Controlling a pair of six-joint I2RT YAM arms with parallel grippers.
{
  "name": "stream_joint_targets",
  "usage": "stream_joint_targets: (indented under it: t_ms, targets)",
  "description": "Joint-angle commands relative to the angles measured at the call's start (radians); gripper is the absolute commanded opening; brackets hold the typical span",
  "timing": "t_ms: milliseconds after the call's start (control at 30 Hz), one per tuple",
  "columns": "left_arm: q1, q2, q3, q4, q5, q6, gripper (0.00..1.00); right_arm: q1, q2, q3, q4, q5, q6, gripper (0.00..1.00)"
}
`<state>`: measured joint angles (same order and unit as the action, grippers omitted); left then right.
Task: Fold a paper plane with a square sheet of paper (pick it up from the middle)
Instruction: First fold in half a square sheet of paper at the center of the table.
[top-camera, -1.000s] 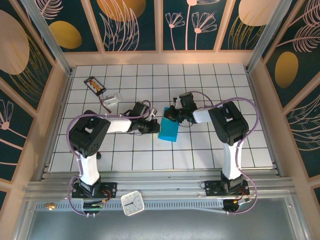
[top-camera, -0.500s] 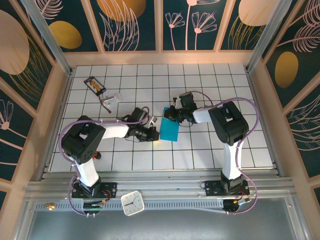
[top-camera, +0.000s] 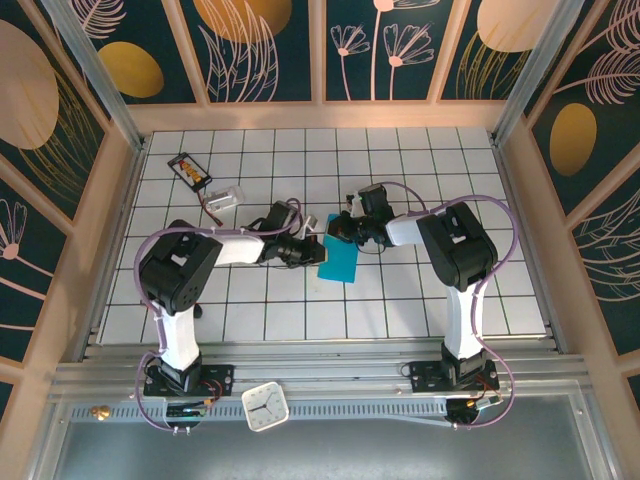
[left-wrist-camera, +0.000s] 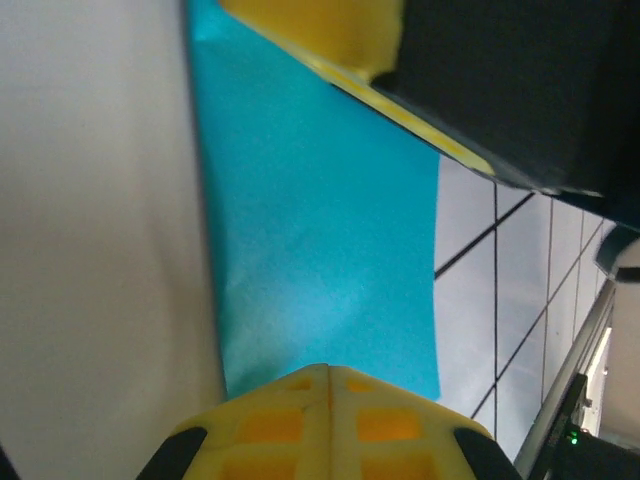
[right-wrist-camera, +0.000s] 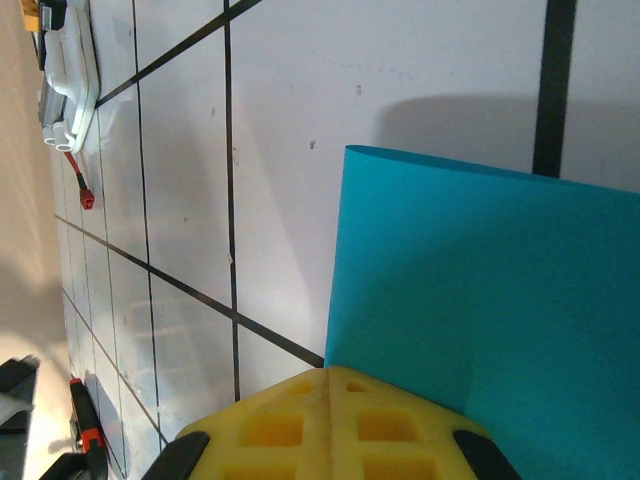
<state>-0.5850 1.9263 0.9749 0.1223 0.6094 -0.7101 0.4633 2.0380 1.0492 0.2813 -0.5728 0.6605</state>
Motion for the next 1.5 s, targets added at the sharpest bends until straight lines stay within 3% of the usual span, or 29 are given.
stream_joint_targets:
  t_ms: [0, 500, 1133, 1333, 1467]
  targets:
    - [0.001, 0.032, 0.019, -0.033, 0.001, 0.022, 0.00, -0.026, 0.058, -0.019, -0.114, 0.088, -0.033, 0.00]
    - [-0.013, -0.001, -0.108, -0.163, 0.021, 0.134, 0.00, -0.030, 0.064, -0.017, -0.117, 0.096, -0.038, 0.00]
    - [-0.041, -0.064, -0.185, -0.231, 0.079, 0.182, 0.00, -0.031, 0.071, -0.013, -0.122, 0.100, -0.045, 0.00]
    - [-0.036, -0.159, -0.158, -0.023, 0.156, 0.045, 0.00, -0.030, 0.067, -0.016, -0.120, 0.094, -0.047, 0.00]
    - [-0.025, -0.139, -0.114, 0.091, 0.104, -0.052, 0.00, -0.029, 0.067, -0.020, -0.114, 0.093, -0.046, 0.00]
